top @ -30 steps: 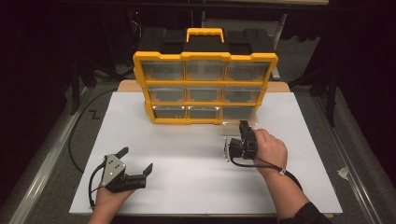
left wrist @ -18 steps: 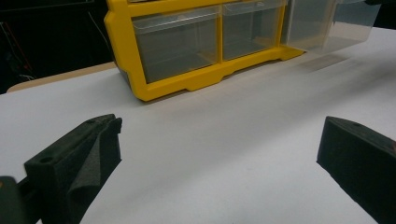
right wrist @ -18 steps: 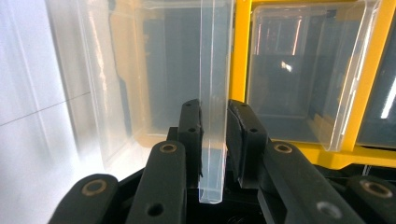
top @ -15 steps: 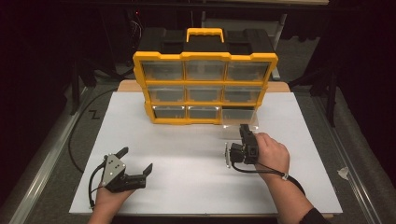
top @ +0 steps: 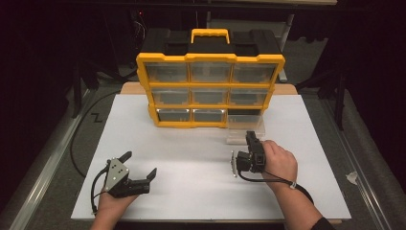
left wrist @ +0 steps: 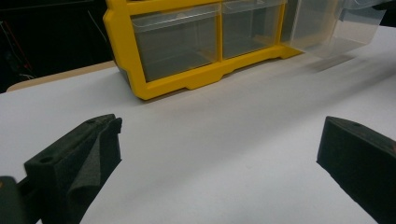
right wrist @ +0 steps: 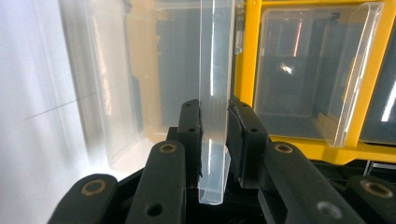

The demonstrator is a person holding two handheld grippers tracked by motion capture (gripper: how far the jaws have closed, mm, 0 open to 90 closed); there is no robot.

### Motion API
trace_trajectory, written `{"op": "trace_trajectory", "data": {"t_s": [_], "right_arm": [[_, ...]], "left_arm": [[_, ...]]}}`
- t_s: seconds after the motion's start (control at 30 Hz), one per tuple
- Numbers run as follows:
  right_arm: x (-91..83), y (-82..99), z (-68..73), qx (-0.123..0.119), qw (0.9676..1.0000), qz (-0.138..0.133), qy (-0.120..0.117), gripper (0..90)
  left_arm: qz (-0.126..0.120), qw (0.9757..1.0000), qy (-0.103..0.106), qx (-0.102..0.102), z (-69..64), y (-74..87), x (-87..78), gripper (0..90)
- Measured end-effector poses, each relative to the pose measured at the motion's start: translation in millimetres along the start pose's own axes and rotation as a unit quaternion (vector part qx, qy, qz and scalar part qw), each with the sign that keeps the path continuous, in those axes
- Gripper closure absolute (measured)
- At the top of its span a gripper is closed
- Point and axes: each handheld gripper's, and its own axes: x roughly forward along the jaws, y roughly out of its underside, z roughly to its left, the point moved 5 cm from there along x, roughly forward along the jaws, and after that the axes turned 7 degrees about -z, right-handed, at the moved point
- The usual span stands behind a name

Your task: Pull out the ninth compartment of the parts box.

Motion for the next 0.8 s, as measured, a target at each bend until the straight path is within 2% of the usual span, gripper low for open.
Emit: {"op": "trace_trajectory", "data": {"t_s": [0.07, 0.17, 0.27, 0.33, 0.6, 0.8], "right_arm": [[-0.8, 0.2, 0.2, 0.0, 1.0, 0.003, 0.0, 77.8], [-1.0, 0.3, 2.3, 0.013, 0.9999, 0.007, 0.001, 77.7], [-0.2, -0.5, 1.0, 0.006, 1.0, 0.002, 0.004, 77.6], [-0.5, -0.6, 0.2, 0.007, 0.9999, 0.008, -0.007, 77.5], [1.4, -1.8, -0.8, 0.008, 0.9999, 0.008, -0.003, 76.9], [-1.2, -0.9, -2.8, 0.019, 0.9997, 0.011, -0.013, 65.7]], "left_arm": [[0.0, 1.0, 0.0, 0.0, -0.2, 0.1, 0.1, 0.1], [0.001, 1.0, 0.001, 0.0, -0.6, 0.3, 0.2, 0.1], [0.0, 1.0, 0.001, -0.001, -1.1, 0.2, 0.1, 0.1], [-0.001, 1.0, 0.002, -0.001, -1.5, 0.1, 0.0, 0.1], [-0.002, 1.0, 0.004, 0.0, -2.2, -0.6, -0.6, 0.1], [-0.001, 1.0, 0.005, 0.002, -2.6, -0.5, -0.5, 0.1]]}}
